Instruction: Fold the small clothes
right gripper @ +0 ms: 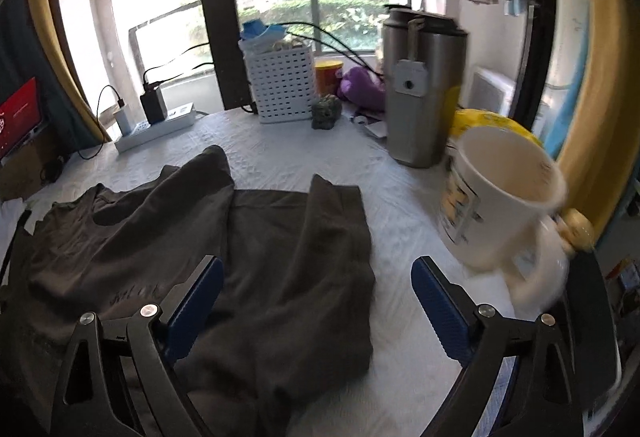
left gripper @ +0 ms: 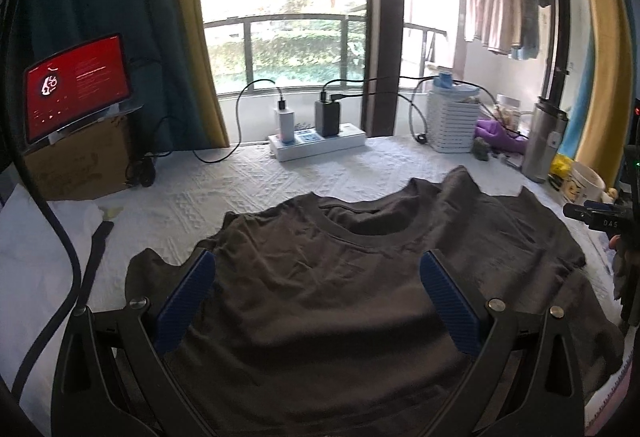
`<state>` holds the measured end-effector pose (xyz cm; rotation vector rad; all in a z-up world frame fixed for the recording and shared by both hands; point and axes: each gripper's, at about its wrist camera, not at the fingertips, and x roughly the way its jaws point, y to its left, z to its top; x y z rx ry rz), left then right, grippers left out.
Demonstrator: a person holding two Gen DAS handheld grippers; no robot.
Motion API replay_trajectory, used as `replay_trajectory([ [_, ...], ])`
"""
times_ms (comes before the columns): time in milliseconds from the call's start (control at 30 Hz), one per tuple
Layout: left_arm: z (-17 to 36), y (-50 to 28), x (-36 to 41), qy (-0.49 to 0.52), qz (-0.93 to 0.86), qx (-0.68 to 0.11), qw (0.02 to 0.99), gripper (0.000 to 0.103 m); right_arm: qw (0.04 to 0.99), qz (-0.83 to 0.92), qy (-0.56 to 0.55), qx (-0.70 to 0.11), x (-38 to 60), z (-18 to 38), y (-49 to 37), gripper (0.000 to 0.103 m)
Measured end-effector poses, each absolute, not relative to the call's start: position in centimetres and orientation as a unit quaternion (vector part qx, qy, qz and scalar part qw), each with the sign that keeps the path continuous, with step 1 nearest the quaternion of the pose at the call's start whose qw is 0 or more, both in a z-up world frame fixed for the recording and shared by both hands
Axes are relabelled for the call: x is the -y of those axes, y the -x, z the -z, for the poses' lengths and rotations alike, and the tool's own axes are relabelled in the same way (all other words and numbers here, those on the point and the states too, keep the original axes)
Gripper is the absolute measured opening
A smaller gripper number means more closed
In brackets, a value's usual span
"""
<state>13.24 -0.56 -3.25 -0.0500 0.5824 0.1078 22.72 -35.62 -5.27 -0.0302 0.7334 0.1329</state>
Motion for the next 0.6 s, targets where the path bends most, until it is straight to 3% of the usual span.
replay_trajectory([
  [100, 3.4, -14.1, 0.0, 0.027, -0.064, -0.293, 0.954, 0.101, 0.924, -0.083, 0.020, -0.372, 35.5, 5.9, -24.9, 0.086],
  [467, 4.2, -16.4, -2.2, 0.030, -0.089, -0.315, 0.944, 0.101, 0.899, -0.077, 0.044, -0.429, 35.2, 9.3, -31.2, 0.079],
  [567, 4.5, -16.7, -2.8, 0.036, -0.093, -0.321, 0.942, 0.101, 0.899, -0.082, 0.063, -0.426, 34.5, 9.9, -31.4, 0.068],
  [600, 4.6, -16.8, -2.9, 0.039, -0.093, -0.323, 0.941, 0.101, 0.900, -0.083, 0.068, -0.423, 34.4, 9.9, -31.4, 0.048],
])
